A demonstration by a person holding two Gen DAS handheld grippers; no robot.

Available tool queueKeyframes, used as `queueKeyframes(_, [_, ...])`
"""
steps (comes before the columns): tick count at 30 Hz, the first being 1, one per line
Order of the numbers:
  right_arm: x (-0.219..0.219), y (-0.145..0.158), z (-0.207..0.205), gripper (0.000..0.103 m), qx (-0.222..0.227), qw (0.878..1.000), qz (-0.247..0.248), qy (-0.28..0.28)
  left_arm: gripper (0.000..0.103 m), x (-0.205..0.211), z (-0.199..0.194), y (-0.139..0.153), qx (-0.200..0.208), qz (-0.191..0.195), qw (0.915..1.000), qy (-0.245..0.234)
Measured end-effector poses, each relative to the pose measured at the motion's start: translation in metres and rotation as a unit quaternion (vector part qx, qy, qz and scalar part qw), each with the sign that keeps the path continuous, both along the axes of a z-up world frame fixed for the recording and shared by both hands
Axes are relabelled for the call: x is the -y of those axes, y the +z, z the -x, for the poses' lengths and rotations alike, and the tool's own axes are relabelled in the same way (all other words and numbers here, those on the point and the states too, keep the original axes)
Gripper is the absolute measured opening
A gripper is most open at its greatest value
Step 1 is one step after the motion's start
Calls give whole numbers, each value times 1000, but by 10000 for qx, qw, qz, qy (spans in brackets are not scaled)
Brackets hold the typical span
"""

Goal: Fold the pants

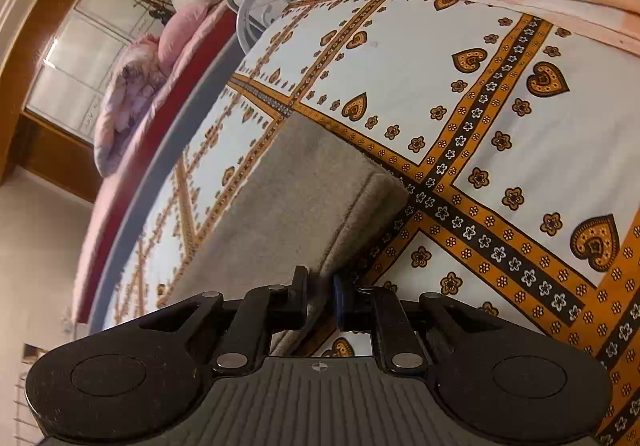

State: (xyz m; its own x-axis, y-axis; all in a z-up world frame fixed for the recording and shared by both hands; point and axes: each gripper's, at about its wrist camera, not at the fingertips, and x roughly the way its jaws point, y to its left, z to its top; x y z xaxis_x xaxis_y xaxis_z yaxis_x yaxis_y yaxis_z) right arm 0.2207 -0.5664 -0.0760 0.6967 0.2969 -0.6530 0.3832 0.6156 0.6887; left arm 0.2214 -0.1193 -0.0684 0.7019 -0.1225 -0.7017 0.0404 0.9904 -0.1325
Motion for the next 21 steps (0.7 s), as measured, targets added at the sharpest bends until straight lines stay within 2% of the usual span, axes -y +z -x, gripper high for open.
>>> queueKeyframes(6, [16,2,9,13,57,9993,-274,-252,93,38,-9,-13,-168,-301,9994,-22])
queueKeyframes(8, [23,-2,9,13,72,9985,-445,-326,95,42,-10,-15,-208,-455,9987,14])
queueKeyframes(11, [30,-6,10,13,5,9975,-525,-472,93,42,-12,-11,-173,-407,9988,202])
queueKeyframes(14, [36,-9,10,13,66,9960,-712,-540,96,50,-15,-17,-222,-613,9978,147])
queueKeyframes(18, [38,-16,3,13,-69,9957,-765,-525,97,49,-19,-18,-289,-621,9975,167])
queueKeyframes(21, [37,-24,10,26,-215,9910,-1176,-596,97,48,-20,-18,-302,-579,9977,166])
